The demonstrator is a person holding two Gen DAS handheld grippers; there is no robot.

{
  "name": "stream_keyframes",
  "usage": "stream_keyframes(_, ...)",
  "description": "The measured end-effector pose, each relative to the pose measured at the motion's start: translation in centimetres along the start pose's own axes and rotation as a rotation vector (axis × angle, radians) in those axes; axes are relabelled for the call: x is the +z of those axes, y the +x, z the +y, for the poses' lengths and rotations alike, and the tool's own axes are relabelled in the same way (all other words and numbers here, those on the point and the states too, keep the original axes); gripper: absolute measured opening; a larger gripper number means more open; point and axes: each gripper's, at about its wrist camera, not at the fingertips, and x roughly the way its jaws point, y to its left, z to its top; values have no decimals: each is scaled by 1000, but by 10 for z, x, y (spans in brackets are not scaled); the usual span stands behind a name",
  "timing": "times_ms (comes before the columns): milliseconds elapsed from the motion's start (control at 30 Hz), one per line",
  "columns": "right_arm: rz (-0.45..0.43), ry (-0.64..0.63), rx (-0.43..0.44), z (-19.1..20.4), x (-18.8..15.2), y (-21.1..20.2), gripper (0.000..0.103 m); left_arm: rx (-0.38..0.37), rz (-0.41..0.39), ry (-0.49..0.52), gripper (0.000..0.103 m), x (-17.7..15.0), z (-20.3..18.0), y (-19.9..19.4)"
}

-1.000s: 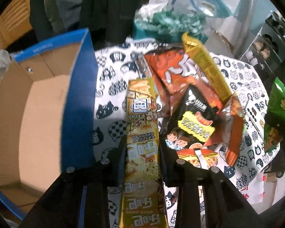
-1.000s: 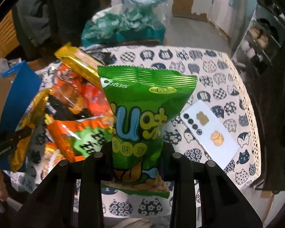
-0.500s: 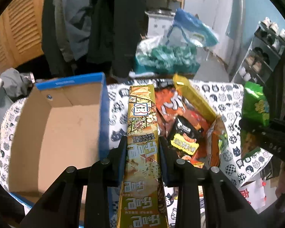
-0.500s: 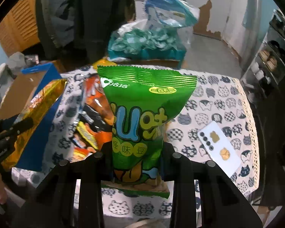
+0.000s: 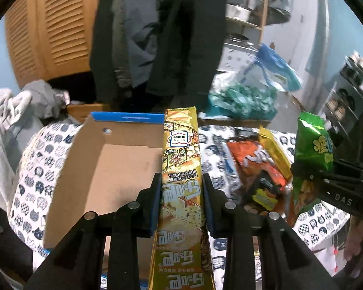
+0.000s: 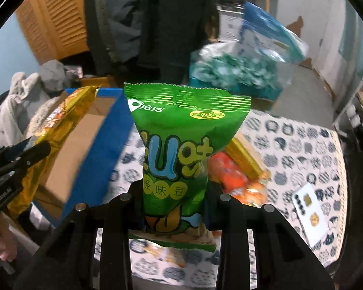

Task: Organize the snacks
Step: 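Carry both held snacks over the cardboard box and release them inside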

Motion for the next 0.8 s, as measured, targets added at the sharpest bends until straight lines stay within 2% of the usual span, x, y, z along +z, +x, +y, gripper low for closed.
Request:
stream_keyframes(233,19,-73,93,62,27,19,31,50,20,-94,31,-5,56,8)
stream_keyframes(467,80,-130,183,125,40,54,31,88,82,-173,31,-21,108,29)
stream_keyframes(667,183,-158,230,161,46,98,31,99,151,-209,31,-34,133,51)
stream_keyframes(800,248,-159,243,172,45,123,31,76,198,-241,31,-38,141,66)
